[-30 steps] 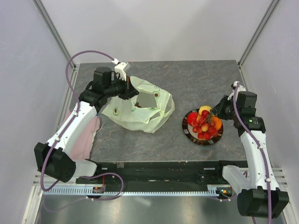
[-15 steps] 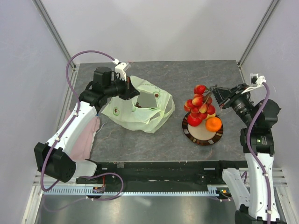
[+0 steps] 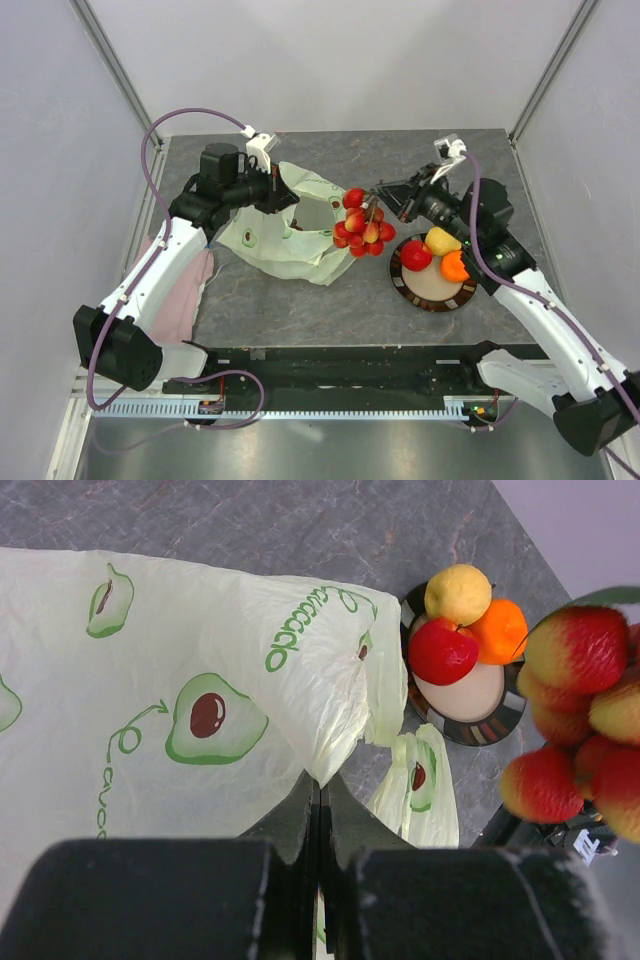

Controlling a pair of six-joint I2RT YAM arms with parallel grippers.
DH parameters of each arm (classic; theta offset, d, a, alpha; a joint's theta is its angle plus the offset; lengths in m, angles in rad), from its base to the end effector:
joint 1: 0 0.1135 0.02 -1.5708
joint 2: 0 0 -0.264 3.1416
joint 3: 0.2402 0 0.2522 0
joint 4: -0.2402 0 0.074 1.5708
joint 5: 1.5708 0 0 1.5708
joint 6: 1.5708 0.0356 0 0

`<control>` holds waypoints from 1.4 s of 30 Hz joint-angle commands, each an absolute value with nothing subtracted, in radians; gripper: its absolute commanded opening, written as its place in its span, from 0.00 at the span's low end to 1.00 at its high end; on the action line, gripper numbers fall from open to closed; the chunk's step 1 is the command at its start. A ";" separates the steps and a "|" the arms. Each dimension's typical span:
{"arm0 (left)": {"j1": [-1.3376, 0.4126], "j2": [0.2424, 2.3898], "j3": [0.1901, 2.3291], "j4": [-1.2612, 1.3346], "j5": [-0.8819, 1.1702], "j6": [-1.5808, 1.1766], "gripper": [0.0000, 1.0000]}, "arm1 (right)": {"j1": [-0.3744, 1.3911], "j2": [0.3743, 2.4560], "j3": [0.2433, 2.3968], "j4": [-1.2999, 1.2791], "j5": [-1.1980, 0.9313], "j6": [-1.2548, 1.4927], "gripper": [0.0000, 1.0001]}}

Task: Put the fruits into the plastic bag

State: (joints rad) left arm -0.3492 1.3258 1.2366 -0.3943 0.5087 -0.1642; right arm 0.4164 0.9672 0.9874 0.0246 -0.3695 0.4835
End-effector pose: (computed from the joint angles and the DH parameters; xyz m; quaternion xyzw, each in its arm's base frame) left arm 0.2744 -0.1184 0.3587 0.2061 0.8127 -0.3354 0.4295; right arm 0.1969 0.1011 0.4006 -0.1099 0.6834 0.4233 0.5845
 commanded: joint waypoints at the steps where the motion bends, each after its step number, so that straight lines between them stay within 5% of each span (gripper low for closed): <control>1: -0.351 1.309 1.243 -0.357 0.535 -0.193 0.02 | 0.537 1.017 1.092 0.152 -0.204 0.368 0.00; 22: -0.351 1.301 1.241 -0.357 0.523 -0.195 0.02 | 0.867 1.181 0.927 0.393 0.047 0.224 0.00; 42: -0.351 1.301 1.243 -0.345 0.584 -0.201 0.02 | 0.890 1.359 0.876 0.601 0.468 0.221 0.00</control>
